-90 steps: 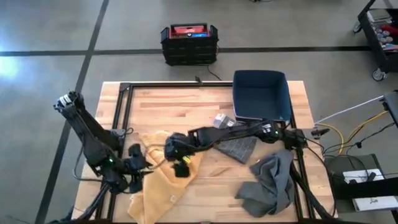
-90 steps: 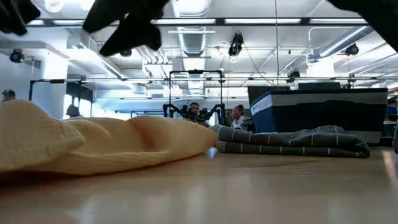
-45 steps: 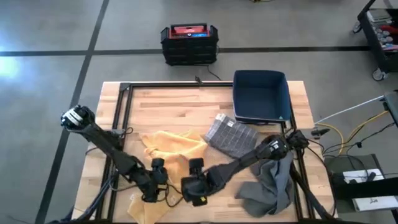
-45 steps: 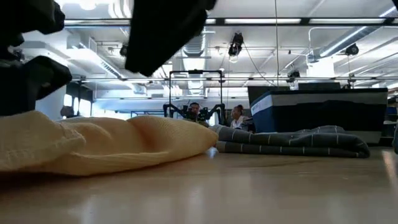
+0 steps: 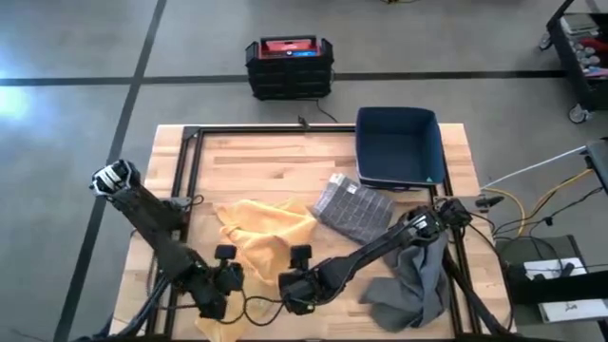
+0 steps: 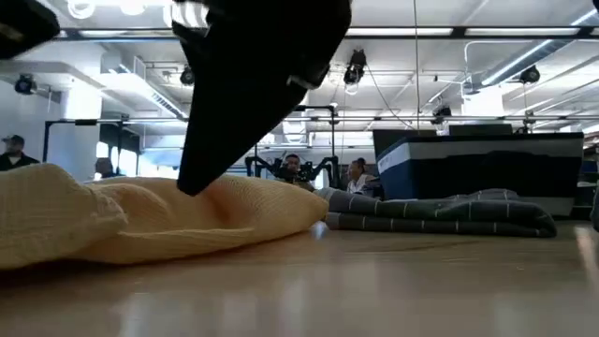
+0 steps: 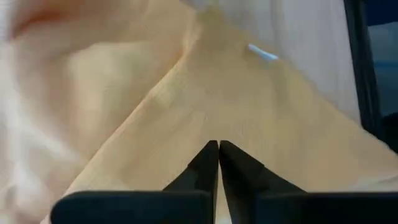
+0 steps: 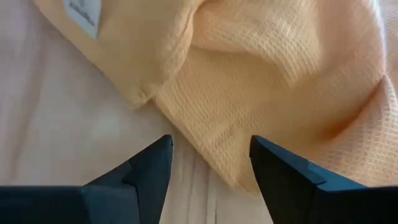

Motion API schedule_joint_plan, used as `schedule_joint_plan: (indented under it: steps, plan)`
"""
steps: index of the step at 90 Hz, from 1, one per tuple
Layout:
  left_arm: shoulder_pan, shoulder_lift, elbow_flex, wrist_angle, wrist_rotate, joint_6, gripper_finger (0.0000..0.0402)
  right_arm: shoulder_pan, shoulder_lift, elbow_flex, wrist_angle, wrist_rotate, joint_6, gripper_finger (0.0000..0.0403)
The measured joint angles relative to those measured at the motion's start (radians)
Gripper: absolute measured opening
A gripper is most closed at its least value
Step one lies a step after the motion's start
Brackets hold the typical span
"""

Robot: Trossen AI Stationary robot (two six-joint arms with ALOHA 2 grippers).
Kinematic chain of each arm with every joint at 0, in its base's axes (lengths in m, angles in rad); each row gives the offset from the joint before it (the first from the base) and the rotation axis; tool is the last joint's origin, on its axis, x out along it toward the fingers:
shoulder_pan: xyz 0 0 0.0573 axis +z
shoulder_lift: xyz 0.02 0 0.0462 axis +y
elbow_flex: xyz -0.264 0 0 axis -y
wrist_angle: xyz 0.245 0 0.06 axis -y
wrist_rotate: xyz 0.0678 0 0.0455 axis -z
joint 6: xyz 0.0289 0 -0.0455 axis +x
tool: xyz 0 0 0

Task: Fold towel
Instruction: Fold the yellow kitchen towel

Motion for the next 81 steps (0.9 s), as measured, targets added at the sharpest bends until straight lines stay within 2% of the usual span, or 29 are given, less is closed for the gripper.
schedule_joint_plan:
  steps: [8, 21, 30, 45, 54, 58, 62, 68, 74, 77, 81]
  plan:
    - [-0.007, -0.010, -0.031, 0.066, -0.117, 0.031, 0.0006, 0.000, -0.011, 0.006, -0.035, -0.068, -0.004, 0.0201]
    - [0.036, 0.020, -0.096, 0.270, -0.122, 0.195, 0.0047, 0.024, -0.071, 0.000, -0.130, -0.141, 0.042, 0.0199]
    - [0.084, 0.064, -0.143, 0.388, -0.062, 0.274, 0.0103, 0.050, -0.116, -0.035, -0.144, -0.142, 0.072, 0.0200]
    - [0.159, 0.129, -0.161, 0.429, 0.039, 0.330, 0.0203, 0.093, -0.203, -0.119, -0.100, -0.091, 0.149, 0.0205]
    - [0.177, 0.162, -0.162, 0.430, 0.085, 0.343, 0.0233, 0.100, -0.227, -0.180, -0.038, -0.055, 0.156, 0.0208]
    - [0.175, 0.172, -0.162, 0.431, 0.092, 0.347, 0.0225, 0.100, -0.229, -0.205, -0.008, -0.056, 0.156, 0.0209]
    - [0.175, 0.181, -0.161, 0.430, 0.108, 0.350, 0.0200, 0.098, -0.229, -0.227, 0.024, -0.056, 0.154, 0.0209]
    - [0.174, 0.184, -0.161, 0.411, 0.139, 0.333, 0.0133, 0.089, -0.229, -0.252, 0.101, -0.056, 0.135, 0.0207]
    - [0.171, 0.169, -0.151, 0.377, 0.166, 0.288, 0.0047, 0.075, -0.220, -0.277, 0.198, -0.054, 0.108, 0.0203]
    - [0.167, 0.154, -0.141, 0.359, 0.169, 0.262, 0.0025, 0.066, -0.209, -0.290, 0.257, -0.054, 0.088, 0.0202]
    - [0.157, 0.127, -0.122, 0.323, 0.165, 0.236, 0.0018, 0.051, -0.193, -0.308, 0.345, -0.054, 0.065, 0.0200]
